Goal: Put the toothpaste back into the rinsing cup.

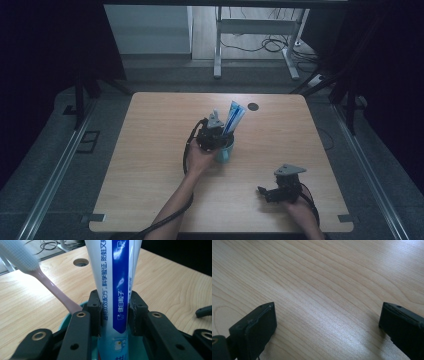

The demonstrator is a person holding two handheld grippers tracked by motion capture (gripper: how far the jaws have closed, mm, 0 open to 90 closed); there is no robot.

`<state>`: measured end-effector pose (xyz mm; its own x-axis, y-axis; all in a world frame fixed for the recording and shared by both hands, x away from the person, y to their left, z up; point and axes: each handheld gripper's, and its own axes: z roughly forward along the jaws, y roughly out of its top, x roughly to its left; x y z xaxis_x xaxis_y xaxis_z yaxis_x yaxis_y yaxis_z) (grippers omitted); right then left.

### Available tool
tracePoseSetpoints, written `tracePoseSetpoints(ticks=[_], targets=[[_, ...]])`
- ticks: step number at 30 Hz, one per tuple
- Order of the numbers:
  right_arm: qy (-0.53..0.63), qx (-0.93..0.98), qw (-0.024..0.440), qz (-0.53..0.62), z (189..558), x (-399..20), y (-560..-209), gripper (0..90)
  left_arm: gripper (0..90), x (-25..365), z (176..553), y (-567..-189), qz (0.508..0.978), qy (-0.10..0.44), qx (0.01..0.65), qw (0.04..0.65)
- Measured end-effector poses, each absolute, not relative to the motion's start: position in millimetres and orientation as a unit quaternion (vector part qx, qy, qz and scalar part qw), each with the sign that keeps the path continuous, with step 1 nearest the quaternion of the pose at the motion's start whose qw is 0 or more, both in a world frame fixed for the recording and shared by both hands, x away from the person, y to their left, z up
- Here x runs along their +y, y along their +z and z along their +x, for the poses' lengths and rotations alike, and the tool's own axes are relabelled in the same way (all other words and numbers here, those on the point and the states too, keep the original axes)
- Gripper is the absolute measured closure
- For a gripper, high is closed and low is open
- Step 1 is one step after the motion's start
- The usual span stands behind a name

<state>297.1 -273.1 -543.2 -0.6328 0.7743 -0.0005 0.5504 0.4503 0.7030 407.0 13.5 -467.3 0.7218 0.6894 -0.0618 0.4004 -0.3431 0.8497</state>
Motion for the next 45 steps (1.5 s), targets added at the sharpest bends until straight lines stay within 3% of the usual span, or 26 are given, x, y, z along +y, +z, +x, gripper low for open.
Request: tracePoseSetpoints(ticks=[15, 45], targets=[[0.343, 0.836, 0.163, 0.396, 297.1, -273.1, -543.3, 1.2, 62.2, 15.2, 405.0, -465.4, 0.81, 0.145, 0.346, 0.451], [0.343, 0.836, 0.163, 0.396, 297.0, -273.0, -543.2, 1.2, 20.2, 21.5, 392.1, -450.6, 0.819, 0.157, 0.329, 0.442]])
